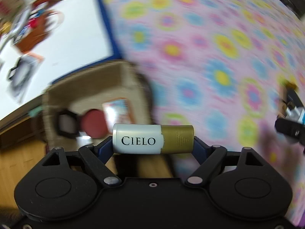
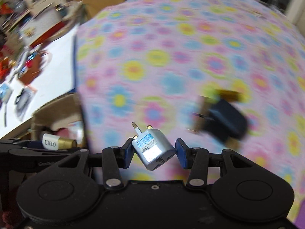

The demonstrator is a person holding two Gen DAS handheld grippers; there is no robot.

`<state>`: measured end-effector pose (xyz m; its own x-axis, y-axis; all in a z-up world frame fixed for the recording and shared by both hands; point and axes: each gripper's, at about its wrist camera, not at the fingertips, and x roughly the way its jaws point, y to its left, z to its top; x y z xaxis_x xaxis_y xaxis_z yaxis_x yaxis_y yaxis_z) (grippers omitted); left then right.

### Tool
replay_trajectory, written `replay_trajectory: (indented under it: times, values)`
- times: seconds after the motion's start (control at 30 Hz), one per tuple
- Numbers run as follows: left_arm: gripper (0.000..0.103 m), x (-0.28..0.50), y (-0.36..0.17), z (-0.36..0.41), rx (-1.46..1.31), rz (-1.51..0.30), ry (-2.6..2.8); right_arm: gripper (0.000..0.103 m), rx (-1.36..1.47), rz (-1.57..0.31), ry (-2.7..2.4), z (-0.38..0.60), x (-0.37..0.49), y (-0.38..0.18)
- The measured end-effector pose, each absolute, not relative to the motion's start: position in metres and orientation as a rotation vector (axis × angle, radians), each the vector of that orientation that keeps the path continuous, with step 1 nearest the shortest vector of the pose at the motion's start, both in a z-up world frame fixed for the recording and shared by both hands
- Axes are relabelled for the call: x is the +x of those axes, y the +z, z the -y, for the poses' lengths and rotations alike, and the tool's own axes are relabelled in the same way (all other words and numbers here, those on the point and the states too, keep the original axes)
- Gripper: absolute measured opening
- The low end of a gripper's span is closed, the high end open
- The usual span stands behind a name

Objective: Organize rigid objects
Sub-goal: 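Carry the CIELO tube in the left tool and the adapter in the right tool to the basket, then open the left tool releasing the CIELO tube while the right tool releases the adapter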

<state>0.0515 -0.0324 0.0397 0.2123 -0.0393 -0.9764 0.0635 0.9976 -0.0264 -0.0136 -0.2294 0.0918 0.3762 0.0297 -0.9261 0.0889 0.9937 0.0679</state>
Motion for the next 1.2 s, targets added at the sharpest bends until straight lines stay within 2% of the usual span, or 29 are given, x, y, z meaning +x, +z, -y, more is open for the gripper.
replay_trajectory:
  times: [0.23, 0.47, 1.2]
  values:
    - [0.079, 0.070, 0.034, -0.051, -0.084, -1.348, 0.107, 0.046, 0.124, -1.221, 0.060, 0.136, 0.033, 0.069]
    - [0.079, 0.085, -0.001, -0.090, -0.216, -1.425, 0.124, 0.046, 0.098, -1.282, 0.103, 0.081, 0.052, 0.035]
    - [0.080, 0.087, -0.040, -0.108, -0.252, -1.534, 0.190, 0.047, 0.058, -1.360, 0.112, 0.042, 0.073, -0.017]
